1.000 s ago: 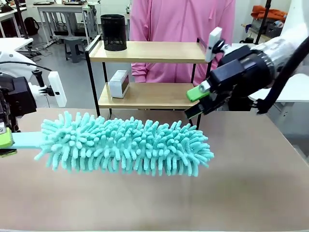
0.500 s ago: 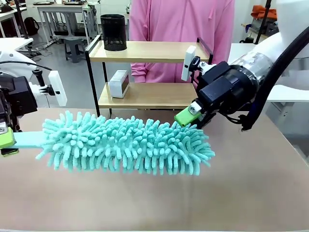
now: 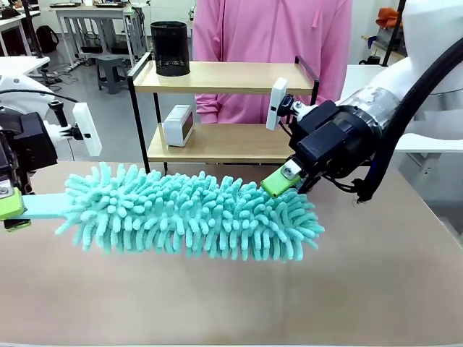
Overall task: Clean the shelf.
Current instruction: Hand the Duster back to the human.
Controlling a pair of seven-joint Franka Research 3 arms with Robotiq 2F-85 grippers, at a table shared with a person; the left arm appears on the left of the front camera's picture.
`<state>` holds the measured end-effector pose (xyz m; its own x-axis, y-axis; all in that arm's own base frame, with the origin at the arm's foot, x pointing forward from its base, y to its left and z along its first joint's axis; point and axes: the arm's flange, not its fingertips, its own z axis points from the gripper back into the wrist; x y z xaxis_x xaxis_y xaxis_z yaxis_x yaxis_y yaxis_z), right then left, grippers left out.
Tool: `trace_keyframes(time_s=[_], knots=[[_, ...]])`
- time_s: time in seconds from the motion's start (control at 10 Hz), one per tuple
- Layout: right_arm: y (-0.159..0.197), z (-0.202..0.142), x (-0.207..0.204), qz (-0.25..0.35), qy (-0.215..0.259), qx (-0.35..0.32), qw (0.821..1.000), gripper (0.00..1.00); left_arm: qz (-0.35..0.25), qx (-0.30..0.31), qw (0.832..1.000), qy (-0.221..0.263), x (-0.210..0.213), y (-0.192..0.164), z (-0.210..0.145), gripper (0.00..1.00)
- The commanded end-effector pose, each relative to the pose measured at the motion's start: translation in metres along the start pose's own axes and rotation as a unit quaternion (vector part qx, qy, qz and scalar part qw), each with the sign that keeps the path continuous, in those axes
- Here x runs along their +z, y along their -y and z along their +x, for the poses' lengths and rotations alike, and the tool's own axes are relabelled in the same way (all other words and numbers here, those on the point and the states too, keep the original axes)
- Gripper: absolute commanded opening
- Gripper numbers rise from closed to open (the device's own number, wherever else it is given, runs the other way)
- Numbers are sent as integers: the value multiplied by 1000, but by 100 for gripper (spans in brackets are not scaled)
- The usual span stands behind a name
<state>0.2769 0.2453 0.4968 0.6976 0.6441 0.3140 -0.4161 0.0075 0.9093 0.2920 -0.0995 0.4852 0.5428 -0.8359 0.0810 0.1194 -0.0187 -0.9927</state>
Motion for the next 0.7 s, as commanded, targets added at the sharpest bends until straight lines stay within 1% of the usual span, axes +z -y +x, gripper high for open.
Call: trace_keyframes(time_s=[0.0,0.3,0.6], knots=[[5,4,-6,-1,-6,-5,1000,100,-25,-26,999,4,2,1,2,12],[8,4,2,4,8,-5,1000,100,-20,-23,1000,-2,2,4,2,12],[8,4,-9,20,-16,-6,1000,100,-17,-19,1000,0,0,2,4,12]])
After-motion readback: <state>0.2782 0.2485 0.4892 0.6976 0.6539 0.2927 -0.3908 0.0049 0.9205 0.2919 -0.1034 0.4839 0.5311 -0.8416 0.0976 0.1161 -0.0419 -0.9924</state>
